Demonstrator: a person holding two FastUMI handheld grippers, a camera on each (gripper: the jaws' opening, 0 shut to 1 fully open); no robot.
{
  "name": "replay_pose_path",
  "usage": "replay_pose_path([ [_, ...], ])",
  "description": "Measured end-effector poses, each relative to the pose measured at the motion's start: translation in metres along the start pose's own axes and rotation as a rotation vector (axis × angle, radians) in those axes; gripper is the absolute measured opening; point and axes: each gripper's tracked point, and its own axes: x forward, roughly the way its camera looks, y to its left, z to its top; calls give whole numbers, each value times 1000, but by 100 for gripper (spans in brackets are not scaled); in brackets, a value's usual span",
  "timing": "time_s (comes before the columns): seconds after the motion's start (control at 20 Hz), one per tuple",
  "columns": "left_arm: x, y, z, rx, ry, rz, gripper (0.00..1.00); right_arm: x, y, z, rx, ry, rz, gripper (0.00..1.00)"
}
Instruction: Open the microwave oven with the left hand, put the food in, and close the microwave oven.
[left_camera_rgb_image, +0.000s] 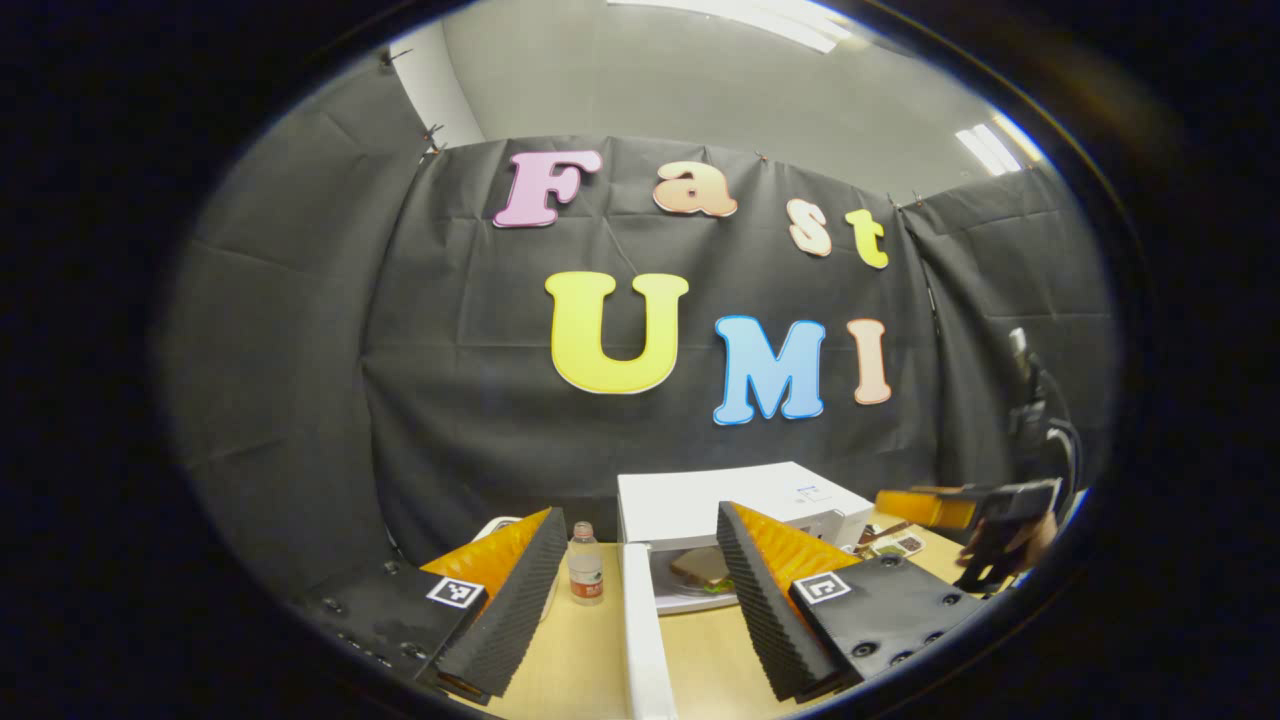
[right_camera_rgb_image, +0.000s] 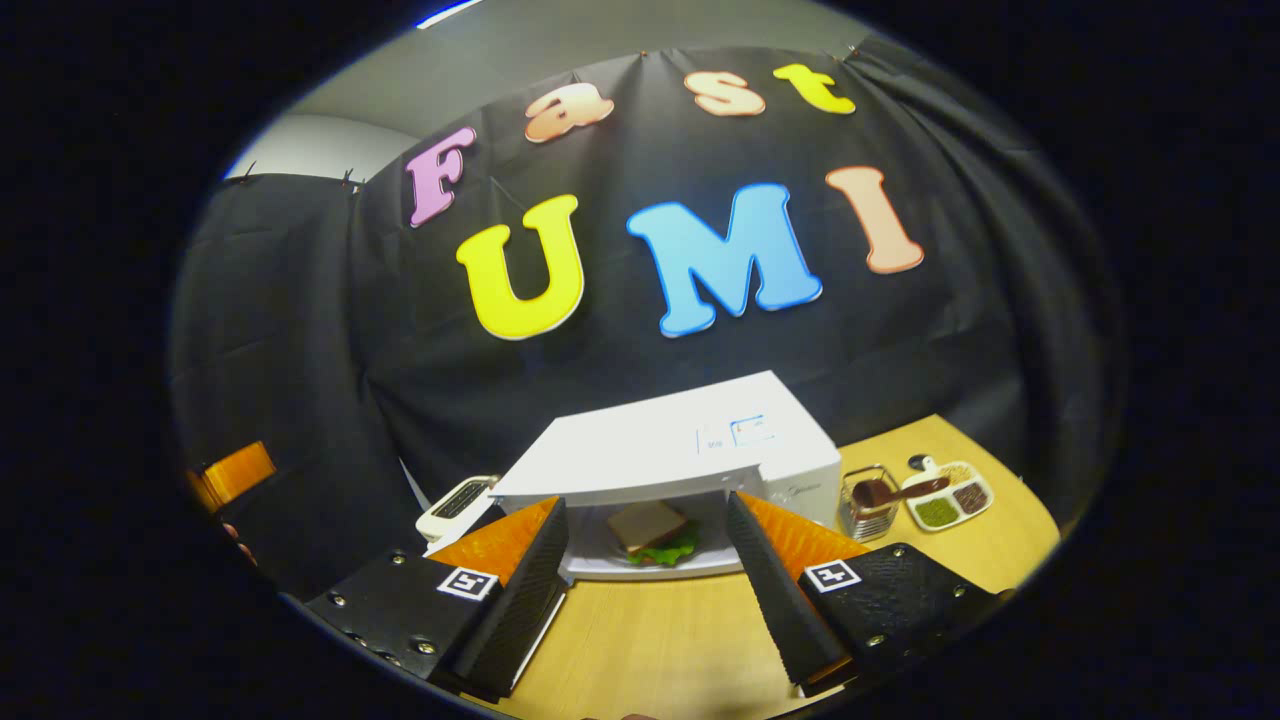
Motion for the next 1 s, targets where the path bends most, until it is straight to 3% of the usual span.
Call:
replay_pose_path([
  [0.35,-10,-28,14,29,-38,-7,97,-81,-37,86,-102,-183,-105,95],
  [0.55,-18,-42,5,38,-24,-22,94,-104,-41,109,-169,-233,-131,95],
  [0.7,-32,-24,-19,70,24,38,9,-109,-44,103,-143,-217,-114,95],
  [0.75,-40,-27,-30,52,52,15,7,-108,-45,104,-137,-211,-112,95],
  [1.0,-86,22,-105,63,217,96,6,-103,-55,109,-124,-202,-107,95],
])
